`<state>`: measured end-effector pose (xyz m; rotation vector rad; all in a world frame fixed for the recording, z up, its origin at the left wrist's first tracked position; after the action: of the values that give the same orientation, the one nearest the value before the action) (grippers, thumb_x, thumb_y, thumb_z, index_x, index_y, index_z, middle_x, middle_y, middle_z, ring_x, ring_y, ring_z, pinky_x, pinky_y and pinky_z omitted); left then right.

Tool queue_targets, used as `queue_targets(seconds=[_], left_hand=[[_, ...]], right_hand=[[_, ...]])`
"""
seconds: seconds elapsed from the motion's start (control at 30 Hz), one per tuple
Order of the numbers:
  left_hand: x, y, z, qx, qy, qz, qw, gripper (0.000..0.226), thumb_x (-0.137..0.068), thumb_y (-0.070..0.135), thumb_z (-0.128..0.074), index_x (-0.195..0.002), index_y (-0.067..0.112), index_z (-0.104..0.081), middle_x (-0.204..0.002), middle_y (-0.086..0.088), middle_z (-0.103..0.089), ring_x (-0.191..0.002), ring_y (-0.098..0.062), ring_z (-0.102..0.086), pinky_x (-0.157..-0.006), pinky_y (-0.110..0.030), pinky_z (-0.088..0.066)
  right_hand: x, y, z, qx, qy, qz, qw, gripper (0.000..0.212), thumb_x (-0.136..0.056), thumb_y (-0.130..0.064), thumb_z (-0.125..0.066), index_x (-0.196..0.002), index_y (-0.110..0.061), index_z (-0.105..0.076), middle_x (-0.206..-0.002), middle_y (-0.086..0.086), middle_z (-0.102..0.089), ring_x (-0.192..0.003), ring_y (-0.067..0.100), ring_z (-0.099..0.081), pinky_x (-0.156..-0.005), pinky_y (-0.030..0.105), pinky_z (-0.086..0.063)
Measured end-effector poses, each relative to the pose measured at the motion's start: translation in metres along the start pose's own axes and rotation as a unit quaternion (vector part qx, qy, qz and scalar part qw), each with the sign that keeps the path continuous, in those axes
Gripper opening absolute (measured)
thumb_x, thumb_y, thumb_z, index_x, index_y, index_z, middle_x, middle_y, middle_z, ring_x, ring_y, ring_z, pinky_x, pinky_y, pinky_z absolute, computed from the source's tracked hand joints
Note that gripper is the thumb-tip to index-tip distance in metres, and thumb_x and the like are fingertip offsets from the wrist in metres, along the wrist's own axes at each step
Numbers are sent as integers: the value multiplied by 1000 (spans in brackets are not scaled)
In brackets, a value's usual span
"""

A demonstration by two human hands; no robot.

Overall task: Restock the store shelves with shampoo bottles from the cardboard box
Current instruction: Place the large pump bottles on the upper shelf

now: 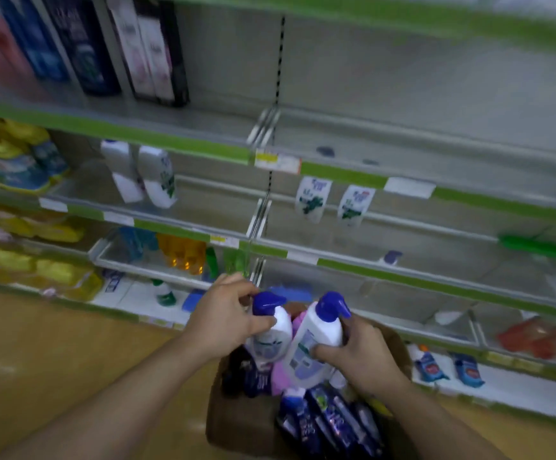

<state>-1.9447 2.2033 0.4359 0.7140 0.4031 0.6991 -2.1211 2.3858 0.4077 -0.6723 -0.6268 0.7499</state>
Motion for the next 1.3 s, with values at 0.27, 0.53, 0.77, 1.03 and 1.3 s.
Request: queue_targets(seconds=[0.27,0.53,0.77,1.03,1.3], left_hand=[[-34,147,100,107,109,-126,980,24,-63,39,-91,-70,32,-69,-74,6,-49,-74,-8,-51,-61,-14,-35],[-64,275,163,174,153,-225,946,29,-63,44,-85,-67,19,-71,-68,6,-48,-56,-3,-44,-52,-14,-33],[-90,372,175,131,189,-276,933,38,-65,55,-77,-70,18,-70,-68,5,-59,-58,0,-51,-53,-10,-39],[-145,484,170,123,239,-259,928,38,-65,60,-74,-76,24,-72,-75,5,-72,-68,-12,-70,-69,-47,-61],[-226,559,148,86,305,-195,928,36,-72,60,-75,-77,25,-71,-68,19,-71,-58,-3,-69,-58,-30,-55]], right_hand=[[45,-124,147,-58,88,120,987,43,-55,-46,-85,-94,-36,-72,-87,-8,-78,-79,11,-75,-78,49,-61],[95,-206,283,-11,173,168,970,43,-56,-44,-87,-88,-19,-76,-83,5,-78,-81,31,-75,-80,57,-58],[91,-249,402,69,277,193,939,37,-60,-52,-81,-84,-25,-76,-67,-10,-75,-59,15,-72,-49,35,-60],[42,-271,559,113,378,208,895,52,-58,-64,-74,-67,-13,-70,-44,-7,-64,-32,8,-59,-35,21,-42],[-72,-248,635,175,374,185,892,54,-64,-65,-75,-71,-13,-64,-57,0,-69,-45,13,-66,-39,24,-53]])
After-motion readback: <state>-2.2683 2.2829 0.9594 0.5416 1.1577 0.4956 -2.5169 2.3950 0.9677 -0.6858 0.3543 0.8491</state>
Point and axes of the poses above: each hand's wrist, its own x-axis away from the middle knuckle, its own z-axis out of the back of the hand, y = z × x, the point moved 5 cm from there along -x, towards the middle knuckle
